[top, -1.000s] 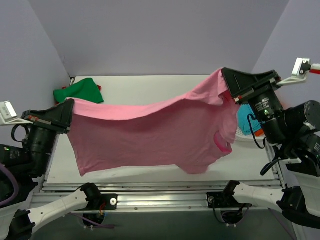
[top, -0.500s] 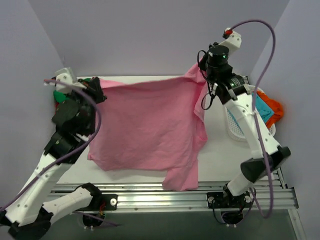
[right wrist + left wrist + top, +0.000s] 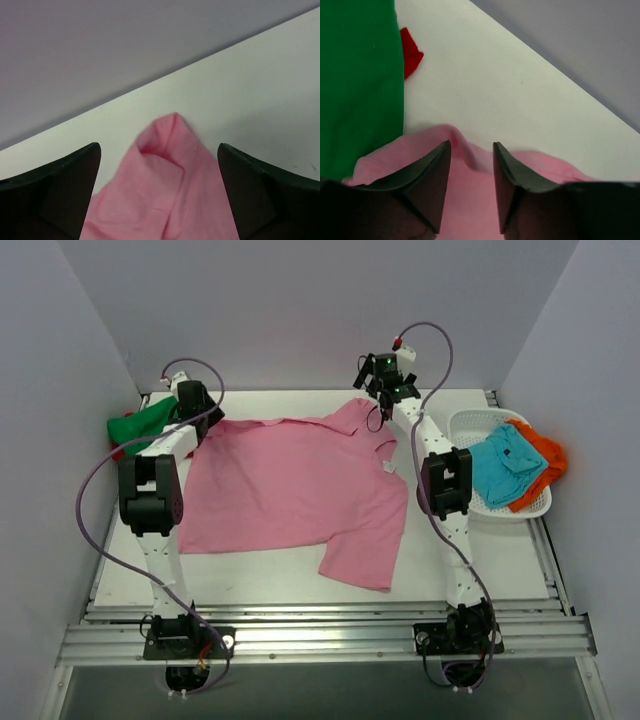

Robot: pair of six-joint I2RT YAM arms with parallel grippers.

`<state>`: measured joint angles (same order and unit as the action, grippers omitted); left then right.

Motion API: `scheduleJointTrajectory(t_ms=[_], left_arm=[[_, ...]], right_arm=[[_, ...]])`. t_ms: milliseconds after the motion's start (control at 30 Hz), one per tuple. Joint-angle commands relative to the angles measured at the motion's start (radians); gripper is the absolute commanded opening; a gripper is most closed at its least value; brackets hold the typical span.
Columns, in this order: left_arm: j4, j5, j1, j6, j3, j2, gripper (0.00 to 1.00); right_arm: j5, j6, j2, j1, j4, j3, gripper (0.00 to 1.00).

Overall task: Fold and stack the t-shirts
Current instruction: Flatten the tshirt out

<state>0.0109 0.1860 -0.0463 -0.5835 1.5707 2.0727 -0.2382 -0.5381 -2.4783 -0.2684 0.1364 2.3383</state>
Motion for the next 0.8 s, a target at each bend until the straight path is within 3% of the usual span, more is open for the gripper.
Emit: scheduleJointTrajectory(t_ms=[0,33,67,200,267,367,533,767], left_arm=[[0.081,-0.163,0.055,-0.059,0.263,0.123,0.53],[0.064,-0.172,0.081,-0.067,0.302,0.145,0.91],[0.055,-0.174,0.097,-0.078,0.325,0.154,0.94],[0.103,-0.177,0.114,-0.088,0.305,0.080,0.94],[0.130,-0.168,0.114,-0.090,0.250,0.029,0.94],[0.188,-0.135,0.100,-0.096,0.122,-0.086,0.94],[0.228,-0.069,0.057,-0.067,-0.073,-0.249,0.94],[0.320,-0.076,0.020,-0.072,-0.352,-0.367,0.94]], right_arm=[[0.008,0.001,0.033,0.005,-0.122,0.096,1.00],[-0.001,-0.003,0.057,0.003,-0.185,0.055,1.00],[-0.009,0.000,0.112,0.000,-0.229,-0.036,1.00],[-0.099,0.076,0.255,-0.038,-0.386,-0.209,1.00],[-0.164,0.102,0.345,-0.066,-0.422,-0.284,1.00],[-0.135,0.067,0.412,-0.080,-0.481,-0.419,1.00],[-0.053,-0.005,0.375,-0.095,-0.468,-0.490,1.00],[0.016,-0.051,0.224,-0.088,-0.423,-0.439,0.96]])
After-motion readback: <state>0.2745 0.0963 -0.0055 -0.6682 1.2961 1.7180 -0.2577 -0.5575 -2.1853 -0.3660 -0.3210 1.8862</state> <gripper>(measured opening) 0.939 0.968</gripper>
